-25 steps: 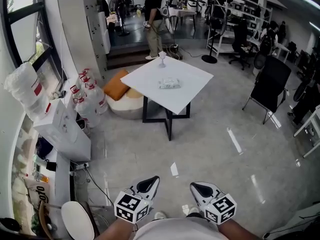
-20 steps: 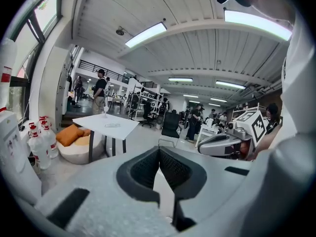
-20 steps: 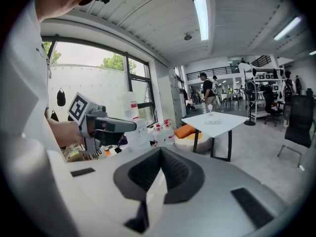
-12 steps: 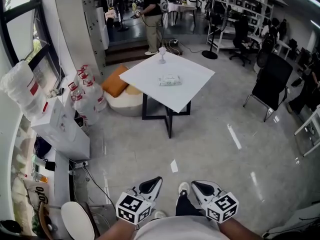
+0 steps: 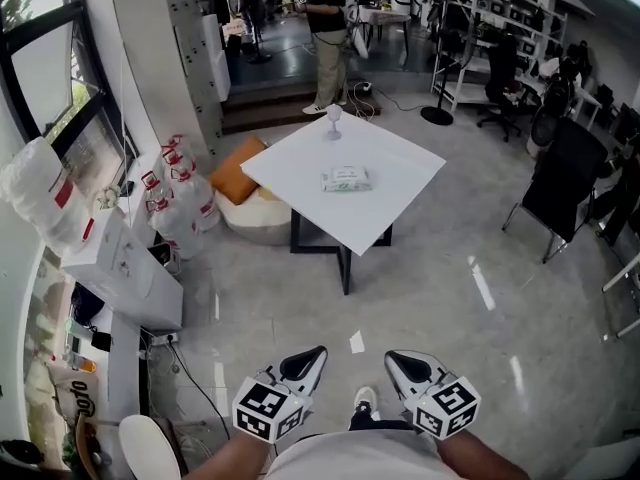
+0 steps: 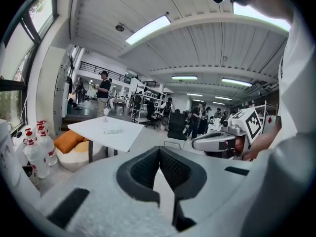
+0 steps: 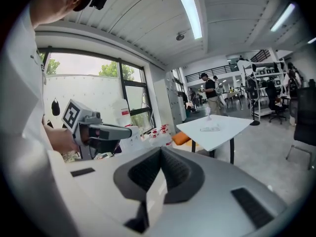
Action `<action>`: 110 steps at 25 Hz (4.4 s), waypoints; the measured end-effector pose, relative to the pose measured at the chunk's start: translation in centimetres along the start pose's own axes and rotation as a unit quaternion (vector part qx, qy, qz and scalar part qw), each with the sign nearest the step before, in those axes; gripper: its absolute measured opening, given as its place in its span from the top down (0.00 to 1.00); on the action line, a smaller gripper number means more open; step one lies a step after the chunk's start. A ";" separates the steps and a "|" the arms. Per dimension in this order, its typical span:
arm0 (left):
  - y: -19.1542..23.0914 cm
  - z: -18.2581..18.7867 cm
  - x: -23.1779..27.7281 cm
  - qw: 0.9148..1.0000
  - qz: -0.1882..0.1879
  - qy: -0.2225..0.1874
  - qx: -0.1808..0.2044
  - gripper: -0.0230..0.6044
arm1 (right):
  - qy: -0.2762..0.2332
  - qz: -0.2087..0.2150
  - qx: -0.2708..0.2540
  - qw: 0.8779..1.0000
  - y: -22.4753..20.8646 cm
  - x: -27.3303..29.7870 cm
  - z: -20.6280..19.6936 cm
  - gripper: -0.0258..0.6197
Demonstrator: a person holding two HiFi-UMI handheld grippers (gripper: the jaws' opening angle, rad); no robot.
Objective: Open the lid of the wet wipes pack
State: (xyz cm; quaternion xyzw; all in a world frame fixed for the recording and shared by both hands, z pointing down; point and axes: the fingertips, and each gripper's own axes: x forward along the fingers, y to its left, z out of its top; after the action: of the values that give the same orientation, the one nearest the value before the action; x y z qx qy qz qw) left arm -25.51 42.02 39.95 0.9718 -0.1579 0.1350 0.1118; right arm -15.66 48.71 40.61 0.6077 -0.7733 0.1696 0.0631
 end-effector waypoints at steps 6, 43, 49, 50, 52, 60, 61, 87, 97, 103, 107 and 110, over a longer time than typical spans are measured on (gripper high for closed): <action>1.9 3.6 6.0 1.000 0.011 -0.008 -0.003 0.95 | -0.007 0.019 -0.004 1.000 -5.9 2.5 2.8 0.95; 9.7 6.6 22.3 0.999 0.027 0.021 -0.020 0.95 | 0.023 0.051 0.034 0.998 -21.3 12.1 4.5 0.95; 15.5 6.8 25.2 0.999 0.027 0.038 -0.027 0.95 | 0.037 0.048 0.029 0.998 -23.7 17.8 5.7 0.95; 16.6 7.2 25.8 0.999 0.026 0.038 -0.026 0.95 | 0.040 0.047 0.029 0.998 -24.2 18.9 6.2 0.95; 19.1 8.7 26.8 0.999 0.021 0.033 -0.024 0.95 | 0.044 0.043 0.024 0.998 -25.0 21.2 7.4 0.95; 29.4 14.7 30.9 1.000 -0.002 0.018 0.001 0.95 | 0.038 0.011 0.003 0.999 -28.4 30.6 13.4 0.95; 30.6 15.1 31.4 1.000 -0.004 0.018 0.002 0.95 | 0.037 0.007 0.003 0.999 -28.8 31.8 14.0 0.95; 39.9 16.6 38.0 1.000 -0.013 0.020 -0.009 0.95 | 0.037 -0.005 -0.009 0.999 -35.3 42.4 19.5 0.95; 39.7 17.8 39.6 0.998 0.056 0.008 -0.036 0.95 | 0.048 0.063 -0.030 0.996 -38.0 43.6 19.9 0.95; 39.1 17.3 40.1 0.996 0.077 0.016 -0.038 0.95 | 0.044 0.084 -0.034 0.995 -38.8 43.7 19.7 0.95; 38.4 17.2 40.5 0.996 0.077 0.020 -0.032 0.95 | 0.044 0.094 -0.039 0.994 -38.7 43.5 19.5 0.95; 38.1 17.3 40.6 0.996 0.076 0.024 -0.028 0.95 | 0.045 0.098 -0.040 0.993 -38.6 43.4 19.4 0.95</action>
State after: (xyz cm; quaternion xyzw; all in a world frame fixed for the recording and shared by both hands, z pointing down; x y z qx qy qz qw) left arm 2.70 -8.99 42.49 0.9499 -0.2323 0.1620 0.1318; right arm 12.53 -5.61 42.81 0.5175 -0.8319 0.1710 0.1046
